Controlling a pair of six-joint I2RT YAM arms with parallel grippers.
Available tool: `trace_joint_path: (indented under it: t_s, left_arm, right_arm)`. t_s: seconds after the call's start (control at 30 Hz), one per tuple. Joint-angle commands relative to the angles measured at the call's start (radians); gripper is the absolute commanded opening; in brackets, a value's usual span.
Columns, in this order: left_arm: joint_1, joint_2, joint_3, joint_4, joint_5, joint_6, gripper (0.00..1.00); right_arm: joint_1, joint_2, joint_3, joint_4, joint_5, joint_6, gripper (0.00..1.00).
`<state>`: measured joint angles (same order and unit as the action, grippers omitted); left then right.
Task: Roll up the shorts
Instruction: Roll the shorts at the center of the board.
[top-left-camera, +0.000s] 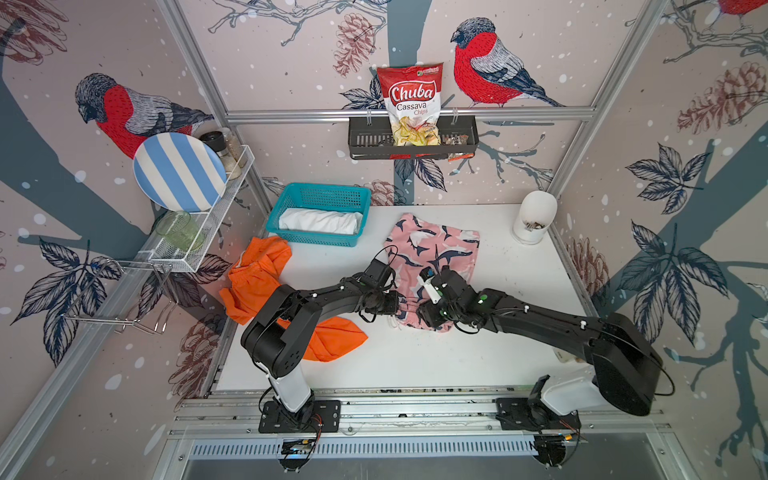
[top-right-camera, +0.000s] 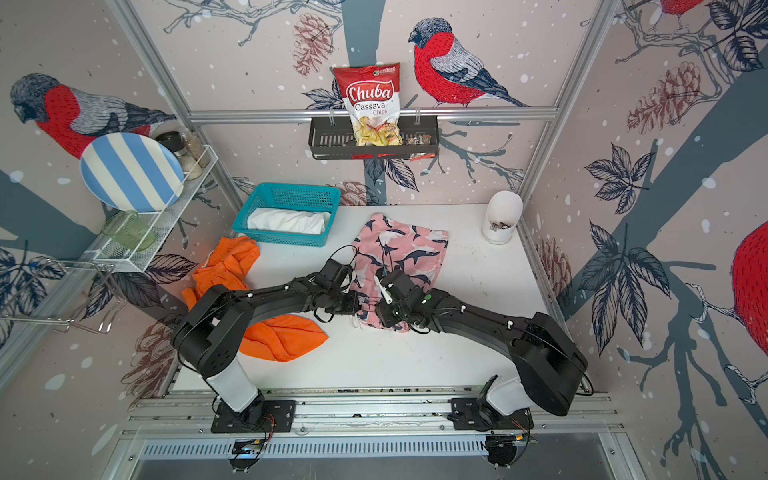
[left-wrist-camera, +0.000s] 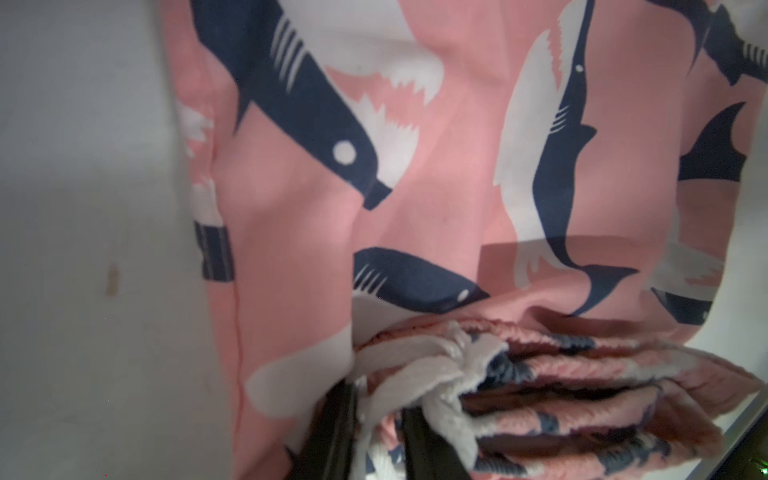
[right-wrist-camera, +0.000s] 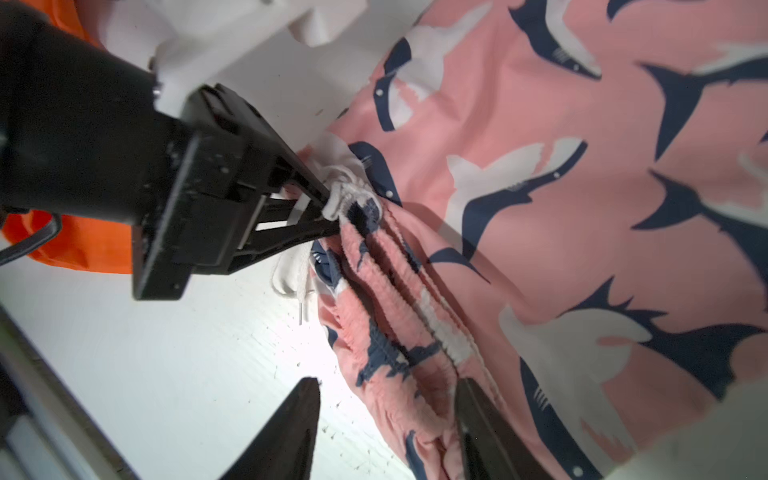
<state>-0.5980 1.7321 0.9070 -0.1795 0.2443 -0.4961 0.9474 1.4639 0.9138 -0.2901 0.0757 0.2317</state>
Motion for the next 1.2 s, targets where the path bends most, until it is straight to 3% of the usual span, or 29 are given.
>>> trace_joint_path:
  t_s: [0.0,0.2,0.33,0.4,0.57,0.63,0.77,0.97,1.17]
  left_arm:
    - [0.006,0.017,-0.017,-0.069,-0.009,0.015,0.25]
    - [0.010,0.004,-0.023,-0.072,0.003,0.017,0.25]
    - [0.013,-0.011,-0.027,-0.070,0.007,0.024,0.28]
    - [0.015,-0.022,-0.030,-0.073,0.006,0.023,0.29]
    - [0.020,-0.072,-0.030,-0.083,-0.023,0.012,0.37]
    - [0.022,-0.117,-0.033,-0.089,-0.050,-0.005,0.46]
    - [0.021,-0.235,-0.054,-0.114,-0.112,-0.074,0.65]
    - [0.010,-0.413,-0.172,-0.065,-0.068,-0.213,0.73]
    - [-0.053,-0.465,-0.286,0.060,-0.013,-0.338,0.80]
  right_arm:
    - [0.083,0.033,0.035,-0.065,0.231,-0.126,0.64]
    - [0.085,0.181,0.051,-0.038,0.214,-0.195,0.80]
    - [0.031,0.242,0.049,-0.017,0.212,-0.195,0.81]
    - [-0.005,0.254,0.049,-0.009,0.167,-0.191,0.73]
    - [-0.064,0.215,0.028,0.018,-0.047,-0.159,0.17]
    - [-0.092,0.203,0.012,0.033,-0.143,-0.127,0.03]
    - [-0.144,0.196,-0.036,0.073,-0.331,-0.026,0.00]
    - [-0.198,0.192,-0.179,0.356,-0.603,0.347,0.00]
    - [-0.188,0.198,-0.281,0.715,-0.671,0.696,0.00]
